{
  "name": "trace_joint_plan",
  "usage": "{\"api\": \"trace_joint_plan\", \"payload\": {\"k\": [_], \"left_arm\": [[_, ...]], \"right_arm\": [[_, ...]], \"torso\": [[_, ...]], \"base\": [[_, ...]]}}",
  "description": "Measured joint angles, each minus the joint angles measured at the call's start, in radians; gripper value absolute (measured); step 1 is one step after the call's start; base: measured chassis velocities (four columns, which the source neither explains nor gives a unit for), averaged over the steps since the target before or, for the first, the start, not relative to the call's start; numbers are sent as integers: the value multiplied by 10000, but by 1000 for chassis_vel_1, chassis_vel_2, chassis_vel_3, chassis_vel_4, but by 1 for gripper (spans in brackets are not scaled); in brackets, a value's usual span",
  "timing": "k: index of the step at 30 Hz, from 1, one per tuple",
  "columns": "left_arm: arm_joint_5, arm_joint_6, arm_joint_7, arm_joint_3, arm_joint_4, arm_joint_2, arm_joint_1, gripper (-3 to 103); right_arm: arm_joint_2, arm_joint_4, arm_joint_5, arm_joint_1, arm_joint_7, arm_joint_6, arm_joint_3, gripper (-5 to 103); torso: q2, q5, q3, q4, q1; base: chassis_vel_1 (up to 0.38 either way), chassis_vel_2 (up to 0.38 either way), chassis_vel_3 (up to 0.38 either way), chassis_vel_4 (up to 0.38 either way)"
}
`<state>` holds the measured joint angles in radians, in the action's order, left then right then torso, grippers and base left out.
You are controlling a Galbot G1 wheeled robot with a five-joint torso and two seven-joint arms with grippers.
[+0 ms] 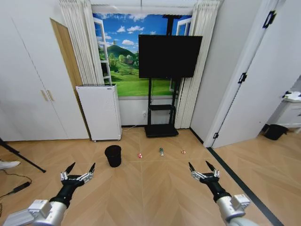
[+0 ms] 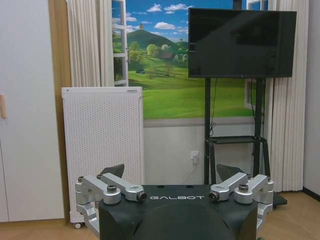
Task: Pick up the trash bin and place the garbage on the floor into it.
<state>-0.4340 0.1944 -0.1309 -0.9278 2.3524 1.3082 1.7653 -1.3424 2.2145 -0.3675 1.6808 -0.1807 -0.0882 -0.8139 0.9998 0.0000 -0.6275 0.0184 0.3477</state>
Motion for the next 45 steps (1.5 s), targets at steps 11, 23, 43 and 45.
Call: {"api": "trace_joint_plan", "payload": {"k": [11, 23, 43, 45], "left_arm": [[-2, -14, -10, -7, 37, 3, 43, 100], [26, -21, -15, 18, 64, 46, 37, 100], [68, -55, -48, 1, 38, 111, 96, 100], [72, -62, -53, 1, 42, 129, 103, 100]], "right_arm": [[-47, -16, -39, -2, -19, 46, -6, 100], [-64, -103, -41, -11, -34, 139, -8, 100], [-77, -82, -28, 89, -76, 255, 14, 100], [-75, -72, -26, 99, -78, 261, 20, 100]], "torso": [[0, 0, 0, 0, 0], [0, 0, 0, 0, 0], [1, 0, 1, 0, -2], [1, 0, 1, -1, -2]], "base": [[0, 0, 0, 0], [0, 0, 0, 0], [-14, 20, 14, -18], [-103, 128, 102, -89]]}}
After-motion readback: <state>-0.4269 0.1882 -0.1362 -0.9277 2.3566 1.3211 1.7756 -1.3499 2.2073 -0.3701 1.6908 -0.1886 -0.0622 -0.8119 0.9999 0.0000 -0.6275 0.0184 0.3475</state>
